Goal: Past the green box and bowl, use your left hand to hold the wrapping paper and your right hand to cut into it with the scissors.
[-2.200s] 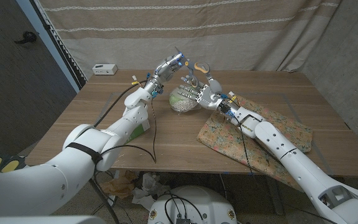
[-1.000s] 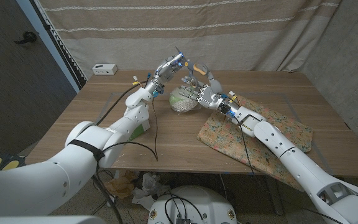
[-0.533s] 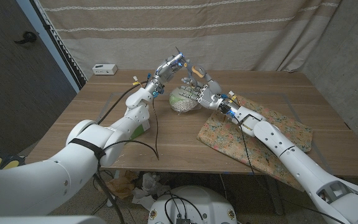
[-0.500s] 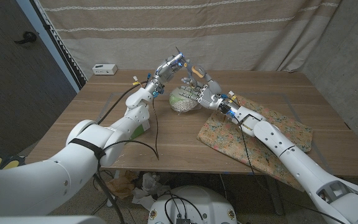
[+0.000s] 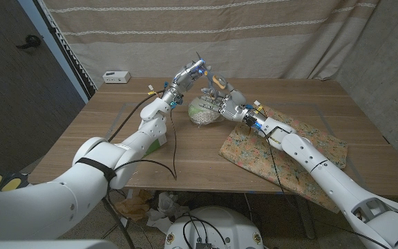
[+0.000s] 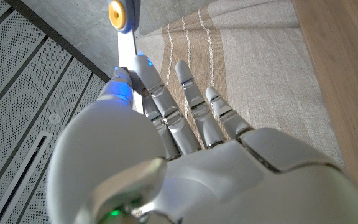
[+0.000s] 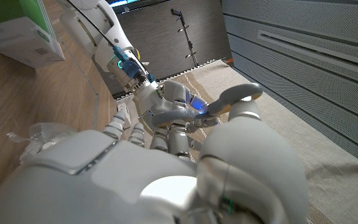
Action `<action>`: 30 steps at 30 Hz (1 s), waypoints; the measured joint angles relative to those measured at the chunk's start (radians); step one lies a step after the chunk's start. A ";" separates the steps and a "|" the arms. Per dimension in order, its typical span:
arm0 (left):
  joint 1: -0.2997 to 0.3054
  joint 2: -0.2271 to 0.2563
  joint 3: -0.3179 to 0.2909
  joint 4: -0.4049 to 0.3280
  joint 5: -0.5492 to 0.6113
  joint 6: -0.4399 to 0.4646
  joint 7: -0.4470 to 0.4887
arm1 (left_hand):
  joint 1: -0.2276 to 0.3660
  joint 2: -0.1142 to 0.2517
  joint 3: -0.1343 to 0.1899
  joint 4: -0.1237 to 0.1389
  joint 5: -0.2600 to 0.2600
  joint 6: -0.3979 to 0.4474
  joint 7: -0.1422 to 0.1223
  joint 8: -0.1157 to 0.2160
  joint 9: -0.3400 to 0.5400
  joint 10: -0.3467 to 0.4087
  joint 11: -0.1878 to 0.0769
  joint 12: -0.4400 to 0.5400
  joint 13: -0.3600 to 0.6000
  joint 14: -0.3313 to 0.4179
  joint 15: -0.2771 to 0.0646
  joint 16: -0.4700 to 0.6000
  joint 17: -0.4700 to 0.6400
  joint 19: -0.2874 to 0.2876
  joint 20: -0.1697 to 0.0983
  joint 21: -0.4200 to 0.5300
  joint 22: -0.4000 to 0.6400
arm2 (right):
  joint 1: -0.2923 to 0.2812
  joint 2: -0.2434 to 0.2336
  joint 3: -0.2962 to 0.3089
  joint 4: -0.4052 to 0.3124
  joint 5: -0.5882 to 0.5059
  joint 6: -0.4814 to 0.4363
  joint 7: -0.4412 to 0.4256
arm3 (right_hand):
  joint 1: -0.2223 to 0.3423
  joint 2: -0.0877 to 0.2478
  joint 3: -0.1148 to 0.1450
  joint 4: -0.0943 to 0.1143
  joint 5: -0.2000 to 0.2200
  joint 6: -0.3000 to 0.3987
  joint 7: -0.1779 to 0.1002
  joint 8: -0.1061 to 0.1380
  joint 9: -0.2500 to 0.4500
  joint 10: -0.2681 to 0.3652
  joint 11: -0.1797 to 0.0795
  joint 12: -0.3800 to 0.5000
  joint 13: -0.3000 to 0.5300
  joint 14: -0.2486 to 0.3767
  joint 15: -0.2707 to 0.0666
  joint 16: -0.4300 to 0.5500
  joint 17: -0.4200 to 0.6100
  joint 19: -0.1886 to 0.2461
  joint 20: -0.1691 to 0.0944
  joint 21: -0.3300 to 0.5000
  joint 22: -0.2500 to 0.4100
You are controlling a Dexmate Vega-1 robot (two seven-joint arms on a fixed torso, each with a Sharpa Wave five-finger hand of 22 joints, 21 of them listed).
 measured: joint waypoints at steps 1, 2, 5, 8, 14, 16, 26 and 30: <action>0.000 0.000 0.001 -0.001 0.000 0.000 0.001 | 0.000 0.000 0.000 0.000 0.000 0.000 0.000 0.000 0.001 0.000 0.000 0.001 0.000 0.000 0.000 0.000 0.000 0.000 0.000 0.000 0.000 | 0.002 -0.001 -0.001 0.002 -0.006 0.004 0.006 | 0.001 -0.001 0.000 0.000 0.000 0.000 0.000 0.000 0.000 0.000 0.000 0.000 0.000 -0.001 0.001 0.000 0.000 0.000 0.000 0.000 0.000; 0.000 0.000 0.001 -0.001 0.001 0.000 0.002 | 0.000 0.000 0.000 0.000 0.000 0.000 0.000 0.000 0.001 0.000 0.000 0.004 0.000 0.000 0.000 0.000 0.000 0.000 0.000 0.000 0.000 | 0.003 -0.002 -0.003 0.004 -0.006 0.004 0.006 | 0.002 -0.002 0.000 0.000 0.000 0.000 0.000 0.000 0.000 -0.003 0.004 0.000 0.000 -0.004 0.004 0.000 0.000 0.000 0.000 0.000 0.000; 0.000 0.000 0.001 -0.001 0.002 0.000 0.003 | 0.000 0.000 0.000 0.000 0.000 -0.001 -0.001 -0.003 -0.001 0.000 0.000 0.004 -0.005 0.000 0.000 0.000 0.000 0.000 0.000 0.000 0.000 | 0.008 -0.004 -0.007 0.007 -0.006 0.004 0.006 | 0.004 -0.004 0.000 0.000 0.000 -0.002 0.002 0.000 0.000 -0.005 0.005 0.000 0.000 -0.004 0.004 0.000 0.000 0.000 0.000 0.000 0.000; 0.000 0.001 0.005 -0.001 0.003 0.000 0.004 | 0.000 0.000 0.000 0.000 -0.003 0.002 0.002 -0.004 -0.004 0.000 0.000 0.004 -0.009 0.000 0.000 0.000 0.005 0.000 0.000 0.003 0.000 | 0.012 -0.007 -0.011 0.010 -0.032 0.022 0.023 | 0.008 -0.008 0.000 0.000 0.000 -0.002 0.002 0.000 0.004 -0.005 0.005 0.000 0.000 -0.007 0.007 0.000 0.000 0.000 0.000 0.000 0.000; -0.001 0.002 0.008 -0.002 0.007 -0.002 0.011 | 0.000 0.000 0.000 0.000 -0.003 0.006 0.006 -0.004 -0.006 0.005 0.005 0.004 -0.009 0.000 0.000 0.000 0.005 0.000 0.000 0.008 0.000 | 0.024 -0.013 -0.021 0.017 -0.055 0.034 0.038 | 0.004 -0.017 -0.006 0.006 0.005 0.005 -0.005 0.009 0.009 0.005 0.015 0.001 0.000 -0.007 0.007 0.000 0.000 0.000 0.000 0.000 0.000; -0.001 0.003 0.009 -0.004 0.008 -0.003 0.013 | 0.005 -0.005 0.000 0.000 -0.003 0.008 0.008 -0.004 -0.010 0.005 0.005 0.004 -0.009 0.000 0.000 0.000 0.005 0.000 0.000 0.008 0.000 | 0.027 -0.014 -0.023 0.020 -0.060 0.037 0.042 | 0.006 -0.021 -0.006 0.006 0.009 0.010 -0.010 0.020 0.010 0.012 0.022 0.006 0.000 -0.006 0.008 0.000 0.000 0.000 0.000 0.000 0.000; 0.004 0.009 0.014 -0.020 0.014 -0.008 0.025 | 0.005 -0.005 0.000 0.000 -0.003 0.007 0.007 -0.006 -0.003 0.005 0.006 0.011 -0.014 0.000 0.000 -0.006 0.005 0.000 0.000 0.008 0.000 | 0.058 -0.014 -0.044 0.046 -0.086 0.049 0.095 | 0.012 -0.032 -0.006 0.014 0.023 0.133 -0.010 0.076 0.028 0.076 0.015 0.035 -0.003 0.026 0.008 0.005 -0.005 0.000 0.000 0.000 0.000; 0.004 0.009 0.014 -0.020 0.014 -0.011 0.025 | 0.005 -0.005 0.000 0.000 -0.003 0.007 0.007 -0.006 -0.004 0.006 0.007 0.011 -0.014 0.000 0.000 -0.006 0.005 0.000 0.000 0.008 0.000 | 0.067 -0.014 -0.050 0.054 -0.094 0.051 0.118 | 0.012 -0.032 -0.006 0.014 0.027 0.163 -0.027 0.086 0.033 0.090 0.011 0.040 -0.002 0.037 0.007 0.005 -0.005 0.000 0.000 0.000 0.000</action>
